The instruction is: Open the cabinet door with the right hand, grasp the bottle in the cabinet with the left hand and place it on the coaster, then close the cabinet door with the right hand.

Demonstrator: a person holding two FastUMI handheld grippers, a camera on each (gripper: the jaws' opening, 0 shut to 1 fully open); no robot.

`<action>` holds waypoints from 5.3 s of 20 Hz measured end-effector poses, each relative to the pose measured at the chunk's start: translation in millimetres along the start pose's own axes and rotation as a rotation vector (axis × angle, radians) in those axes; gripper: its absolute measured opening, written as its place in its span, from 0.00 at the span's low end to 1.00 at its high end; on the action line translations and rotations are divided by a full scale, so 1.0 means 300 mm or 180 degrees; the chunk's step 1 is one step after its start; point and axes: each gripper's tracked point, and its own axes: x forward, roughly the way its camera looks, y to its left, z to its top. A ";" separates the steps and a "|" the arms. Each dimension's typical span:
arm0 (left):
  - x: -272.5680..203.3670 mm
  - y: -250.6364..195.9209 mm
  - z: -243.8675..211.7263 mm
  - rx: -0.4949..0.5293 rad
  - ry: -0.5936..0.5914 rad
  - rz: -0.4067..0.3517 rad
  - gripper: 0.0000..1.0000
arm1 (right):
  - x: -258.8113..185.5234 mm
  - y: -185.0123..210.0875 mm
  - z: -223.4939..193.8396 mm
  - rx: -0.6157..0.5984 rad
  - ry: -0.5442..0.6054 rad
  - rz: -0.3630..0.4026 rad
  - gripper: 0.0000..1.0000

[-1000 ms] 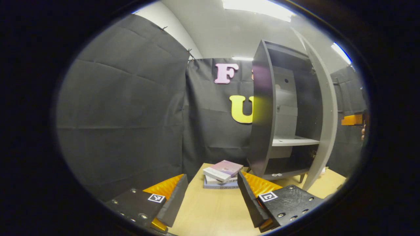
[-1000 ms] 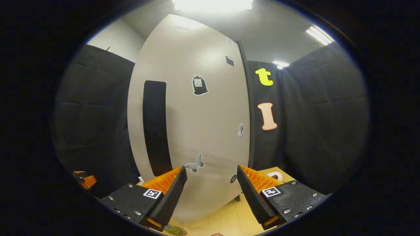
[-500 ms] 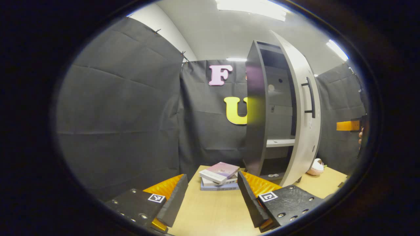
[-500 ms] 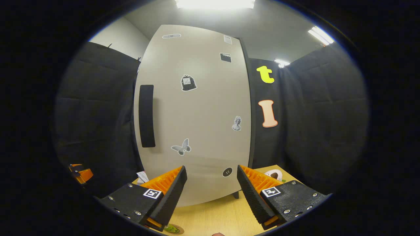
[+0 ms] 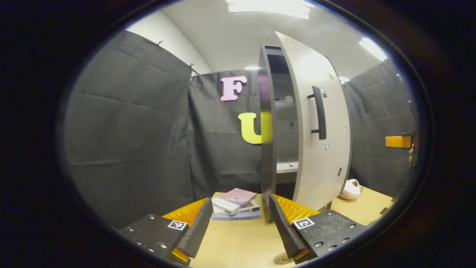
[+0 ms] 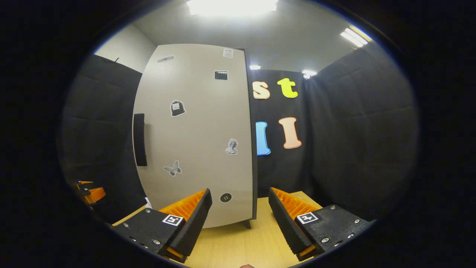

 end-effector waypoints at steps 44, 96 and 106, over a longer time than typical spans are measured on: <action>-0.183 -0.241 0.128 0.0259 -0.0043 0.0066 0.87 | -0.114 -0.322 -0.046 -0.0217 -0.0090 -0.0213 0.95; -0.127 -0.203 0.100 0.0264 -0.0076 0.0050 0.87 | -0.078 -0.337 -0.032 -0.0217 -0.0199 -0.0326 0.95; -0.111 -0.206 0.098 0.0270 -0.0073 0.0046 0.92 | -0.065 -0.337 -0.034 -0.0218 -0.0209 -0.0325 0.95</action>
